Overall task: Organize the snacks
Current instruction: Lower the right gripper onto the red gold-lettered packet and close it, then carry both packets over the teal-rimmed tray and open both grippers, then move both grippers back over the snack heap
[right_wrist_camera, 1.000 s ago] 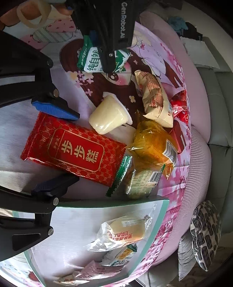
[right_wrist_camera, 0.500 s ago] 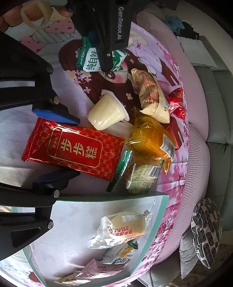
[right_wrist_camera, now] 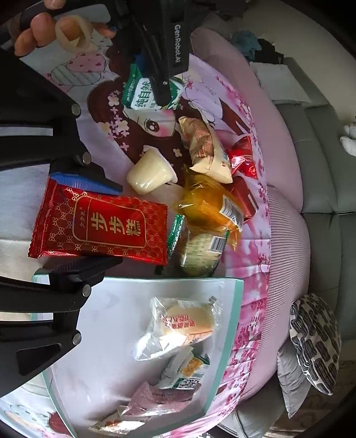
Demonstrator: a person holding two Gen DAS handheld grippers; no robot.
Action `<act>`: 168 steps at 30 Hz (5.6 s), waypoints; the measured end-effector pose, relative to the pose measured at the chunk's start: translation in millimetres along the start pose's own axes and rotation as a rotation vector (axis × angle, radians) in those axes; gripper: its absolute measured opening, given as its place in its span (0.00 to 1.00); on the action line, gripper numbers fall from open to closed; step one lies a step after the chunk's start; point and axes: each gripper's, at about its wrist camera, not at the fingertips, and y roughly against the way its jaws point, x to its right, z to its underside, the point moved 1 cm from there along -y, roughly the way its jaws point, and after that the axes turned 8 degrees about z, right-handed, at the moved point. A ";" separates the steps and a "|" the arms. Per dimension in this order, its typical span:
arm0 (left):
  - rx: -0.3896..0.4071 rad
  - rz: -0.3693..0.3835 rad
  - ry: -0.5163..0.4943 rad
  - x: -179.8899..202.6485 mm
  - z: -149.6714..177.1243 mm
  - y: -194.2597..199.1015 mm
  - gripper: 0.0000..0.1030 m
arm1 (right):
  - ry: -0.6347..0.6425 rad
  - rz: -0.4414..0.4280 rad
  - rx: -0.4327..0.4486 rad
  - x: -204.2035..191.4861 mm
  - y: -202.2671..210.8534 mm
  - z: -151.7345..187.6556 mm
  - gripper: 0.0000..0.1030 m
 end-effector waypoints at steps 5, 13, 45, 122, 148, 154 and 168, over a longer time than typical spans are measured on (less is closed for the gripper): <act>0.032 0.012 -0.008 4.9 -2.5 9.0 0.25 | -0.016 -0.020 0.011 5.4 7.5 2.5 0.44; 0.060 0.012 -0.025 9.0 -3.4 17.3 0.25 | -0.034 -0.060 0.058 10.3 28.0 -1.4 0.44; -0.100 0.266 -0.637 189.1 121.0 -13.8 0.25 | -0.560 0.147 0.124 234.7 63.0 10.2 0.44; 0.072 -0.196 -0.411 110.3 57.9 -26.1 0.97 | -0.325 0.132 0.137 183.5 41.7 0.9 1.00; 0.103 -0.229 -0.224 23.9 -9.6 2.4 0.97 | -0.137 -0.015 0.191 92.1 38.2 -23.3 1.00; 0.005 -0.225 -0.210 11.9 -10.2 -13.6 0.97 | -0.010 -0.058 0.191 39.7 32.8 -28.5 0.92; -0.074 -0.204 -0.087 -18.6 -18.9 -37.2 0.97 | 0.178 -0.100 0.034 -38.0 -26.9 -29.5 0.63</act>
